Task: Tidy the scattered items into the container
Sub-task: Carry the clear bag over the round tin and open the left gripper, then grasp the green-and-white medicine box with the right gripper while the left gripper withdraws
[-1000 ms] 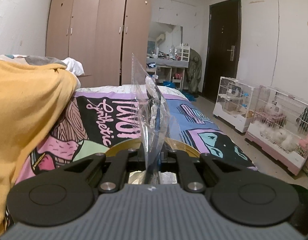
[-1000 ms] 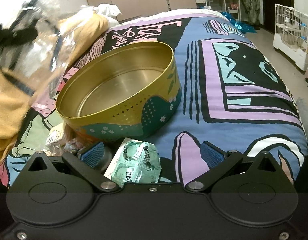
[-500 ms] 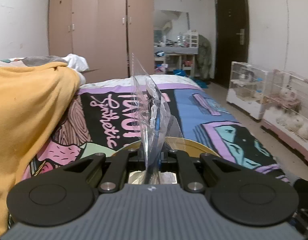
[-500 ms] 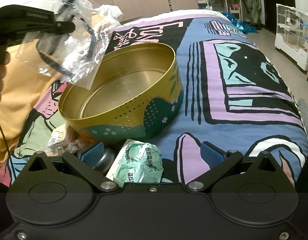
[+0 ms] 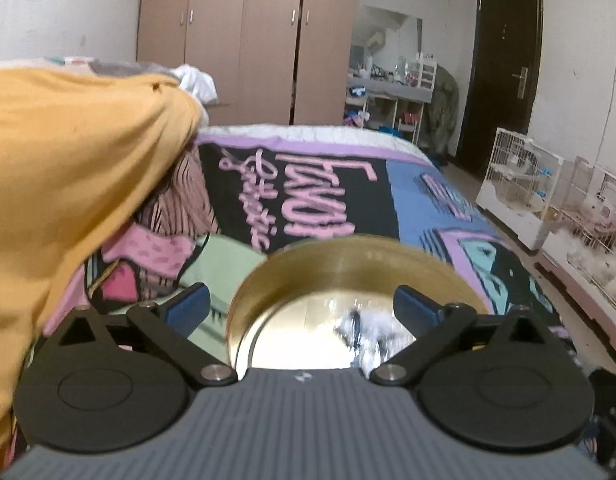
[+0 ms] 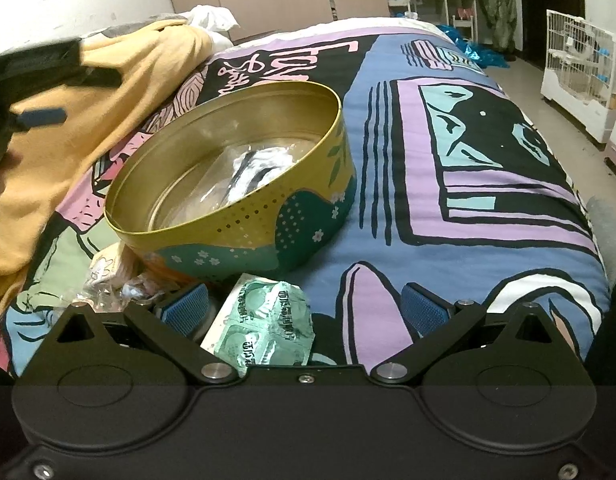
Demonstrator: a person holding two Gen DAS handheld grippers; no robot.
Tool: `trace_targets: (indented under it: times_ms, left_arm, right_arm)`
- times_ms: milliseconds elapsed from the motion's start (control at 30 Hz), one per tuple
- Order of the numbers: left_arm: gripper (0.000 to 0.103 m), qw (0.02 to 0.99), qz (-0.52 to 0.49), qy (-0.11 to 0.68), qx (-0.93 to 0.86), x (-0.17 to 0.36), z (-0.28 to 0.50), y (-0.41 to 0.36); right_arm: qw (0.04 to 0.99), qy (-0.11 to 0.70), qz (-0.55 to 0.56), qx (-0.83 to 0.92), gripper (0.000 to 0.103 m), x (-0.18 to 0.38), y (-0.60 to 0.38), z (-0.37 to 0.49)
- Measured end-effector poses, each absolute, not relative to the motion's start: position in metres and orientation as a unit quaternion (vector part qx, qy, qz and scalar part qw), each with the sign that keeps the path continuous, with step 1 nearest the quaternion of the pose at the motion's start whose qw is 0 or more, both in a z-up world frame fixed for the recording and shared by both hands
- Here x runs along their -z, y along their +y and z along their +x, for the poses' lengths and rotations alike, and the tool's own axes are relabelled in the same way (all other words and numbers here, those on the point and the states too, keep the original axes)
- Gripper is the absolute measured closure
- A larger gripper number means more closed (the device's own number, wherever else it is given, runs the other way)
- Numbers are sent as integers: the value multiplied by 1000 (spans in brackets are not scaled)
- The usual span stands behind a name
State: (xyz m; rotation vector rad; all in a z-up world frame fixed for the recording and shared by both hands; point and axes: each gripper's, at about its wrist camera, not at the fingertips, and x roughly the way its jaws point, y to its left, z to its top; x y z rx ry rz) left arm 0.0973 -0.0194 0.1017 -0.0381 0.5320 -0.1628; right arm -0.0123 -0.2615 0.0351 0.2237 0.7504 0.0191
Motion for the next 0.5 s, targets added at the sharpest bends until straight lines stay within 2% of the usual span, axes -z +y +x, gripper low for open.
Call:
trace_targets:
  times_ms: [500]
  left_arm:
    - [1,953,-56,287,84,-57,22,18]
  right_arm:
    - [928,366,59,-33,0,-43,-247,-27]
